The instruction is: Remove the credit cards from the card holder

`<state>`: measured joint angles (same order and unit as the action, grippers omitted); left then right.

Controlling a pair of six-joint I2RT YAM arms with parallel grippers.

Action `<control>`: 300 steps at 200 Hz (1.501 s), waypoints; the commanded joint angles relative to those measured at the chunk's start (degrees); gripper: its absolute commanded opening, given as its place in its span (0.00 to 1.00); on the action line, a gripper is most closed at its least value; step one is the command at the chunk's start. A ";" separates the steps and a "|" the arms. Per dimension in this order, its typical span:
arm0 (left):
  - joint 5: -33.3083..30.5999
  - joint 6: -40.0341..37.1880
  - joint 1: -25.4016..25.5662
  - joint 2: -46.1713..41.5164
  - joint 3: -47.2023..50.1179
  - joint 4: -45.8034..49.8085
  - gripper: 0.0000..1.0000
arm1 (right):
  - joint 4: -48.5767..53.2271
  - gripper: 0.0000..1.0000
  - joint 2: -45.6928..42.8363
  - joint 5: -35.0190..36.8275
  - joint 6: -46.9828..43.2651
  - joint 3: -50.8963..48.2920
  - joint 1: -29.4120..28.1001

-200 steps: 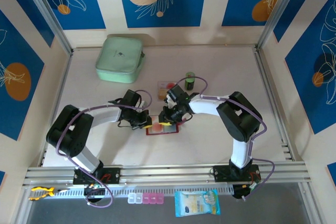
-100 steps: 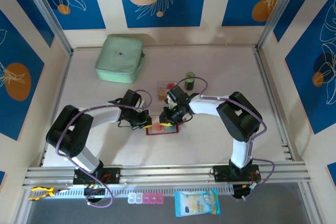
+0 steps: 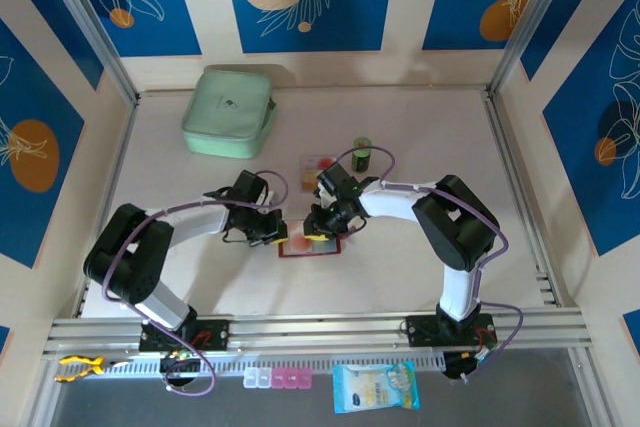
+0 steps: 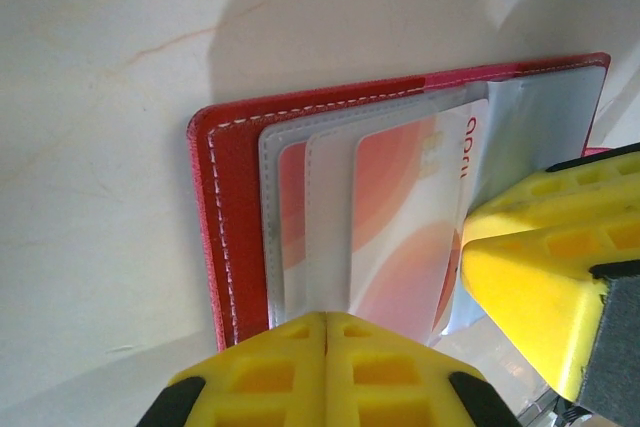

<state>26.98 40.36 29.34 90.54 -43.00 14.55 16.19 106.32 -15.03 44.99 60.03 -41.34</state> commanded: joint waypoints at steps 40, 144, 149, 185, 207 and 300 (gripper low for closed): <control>1.52 0.39 0.67 -2.72 -1.25 1.82 0.04 | 2.82 0.24 0.17 0.94 -0.61 0.98 -0.54; -1.50 -1.83 2.40 3.06 -2.36 3.79 0.00 | 3.78 0.25 -2.21 1.74 -0.65 1.14 -0.41; -1.49 -1.78 2.45 3.06 -2.22 3.61 0.00 | 3.85 0.25 -2.33 1.83 -0.69 1.06 -0.32; -2.41 -1.79 2.45 2.56 -2.17 3.93 0.00 | 3.94 0.25 -1.20 1.67 -0.96 0.93 -0.13; -1.94 -0.90 2.39 0.71 -2.30 3.35 0.02 | 3.10 0.25 -0.46 1.03 -0.77 0.55 -0.14; -3.14 -3.18 2.37 4.08 -2.22 4.14 0.00 | -0.51 0.25 -0.19 -1.88 0.48 -0.94 0.39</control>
<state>24.58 38.44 31.42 92.62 -45.54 18.00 17.08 105.67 -14.26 45.06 60.25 -41.30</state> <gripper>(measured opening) 0.061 0.250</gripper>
